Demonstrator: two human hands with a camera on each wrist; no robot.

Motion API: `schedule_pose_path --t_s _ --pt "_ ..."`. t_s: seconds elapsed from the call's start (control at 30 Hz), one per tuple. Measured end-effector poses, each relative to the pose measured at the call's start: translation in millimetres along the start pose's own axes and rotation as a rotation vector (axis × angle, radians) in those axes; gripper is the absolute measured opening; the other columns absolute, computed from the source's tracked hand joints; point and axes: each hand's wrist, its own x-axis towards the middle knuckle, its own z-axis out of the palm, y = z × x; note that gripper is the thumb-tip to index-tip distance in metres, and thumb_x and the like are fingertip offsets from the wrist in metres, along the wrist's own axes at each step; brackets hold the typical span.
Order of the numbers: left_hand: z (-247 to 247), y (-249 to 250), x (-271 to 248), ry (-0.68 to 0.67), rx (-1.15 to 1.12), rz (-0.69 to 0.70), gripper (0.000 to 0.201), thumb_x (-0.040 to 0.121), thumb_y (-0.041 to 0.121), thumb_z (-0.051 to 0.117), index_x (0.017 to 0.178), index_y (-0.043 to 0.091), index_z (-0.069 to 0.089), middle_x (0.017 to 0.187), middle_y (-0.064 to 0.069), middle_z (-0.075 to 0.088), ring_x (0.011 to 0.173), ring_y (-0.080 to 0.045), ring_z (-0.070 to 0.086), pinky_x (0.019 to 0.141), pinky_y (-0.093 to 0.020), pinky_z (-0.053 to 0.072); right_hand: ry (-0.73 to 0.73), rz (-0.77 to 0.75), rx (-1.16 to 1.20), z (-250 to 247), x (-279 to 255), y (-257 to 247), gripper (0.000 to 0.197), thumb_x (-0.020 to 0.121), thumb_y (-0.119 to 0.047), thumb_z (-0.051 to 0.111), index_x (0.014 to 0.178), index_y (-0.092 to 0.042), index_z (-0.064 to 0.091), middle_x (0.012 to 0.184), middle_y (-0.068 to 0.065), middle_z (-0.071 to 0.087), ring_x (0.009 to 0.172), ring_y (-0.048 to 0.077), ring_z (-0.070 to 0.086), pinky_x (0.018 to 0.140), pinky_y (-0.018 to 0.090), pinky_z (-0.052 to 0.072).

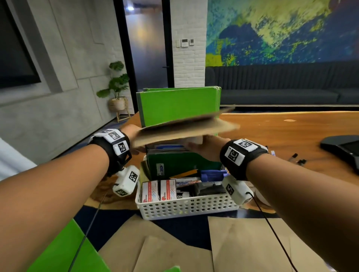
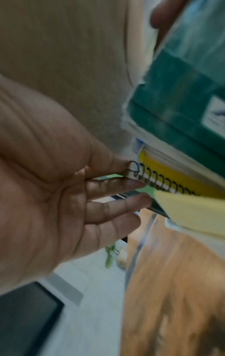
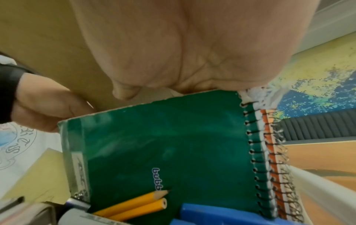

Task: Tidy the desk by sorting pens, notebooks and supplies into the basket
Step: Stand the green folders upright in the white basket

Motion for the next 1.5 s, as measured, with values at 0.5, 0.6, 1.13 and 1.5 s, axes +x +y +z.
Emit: schedule_pose_path --t_s 0.5,0.6,1.13,1.5 --pt "29 1 62 0.008 0.554 0.011 0.024 0.093 0.024 0.05 0.106 0.014 0.069 0.104 -0.002 0.068 0.104 -0.03 0.066 0.091 -0.037 0.054 -0.109 -0.004 -0.388 -4 -7 -8 0.081 0.087 -0.075 0.049 0.151 -0.028 0.034 0.15 0.009 0.043 0.139 0.033 0.036 0.11 0.046 0.029" --pt "31 14 44 0.036 0.405 -0.024 0.026 0.099 0.027 0.047 0.11 0.014 0.066 0.116 -0.004 0.068 0.108 -0.029 0.063 0.093 -0.035 0.052 -0.111 0.018 -0.393 -2 1 -7 0.086 0.083 -0.082 0.045 0.151 -0.03 0.034 0.152 0.008 0.042 0.141 0.034 0.034 0.111 0.051 0.029" --pt "57 34 -186 -0.164 -0.916 -0.072 0.008 0.09 0.02 0.069 0.092 0.019 0.061 0.066 0.005 0.05 0.052 -0.007 0.043 0.046 -0.023 0.029 0.06 -0.242 0.05 -18 -144 2 0.028 0.087 -0.04 0.073 0.111 -0.027 0.065 0.113 -0.005 0.06 0.109 0.017 0.055 0.087 0.029 0.046" --pt "146 -27 -272 -0.288 -1.297 -0.388 0.008 0.085 0.021 0.066 0.089 0.022 0.059 0.075 0.002 0.059 0.061 -0.011 0.052 0.056 -0.026 0.033 -0.503 -0.068 -0.261 79 -256 33 0.046 0.084 -0.038 0.07 0.125 -0.025 0.053 0.116 0.0 0.059 0.106 0.023 0.055 0.09 0.037 0.048"
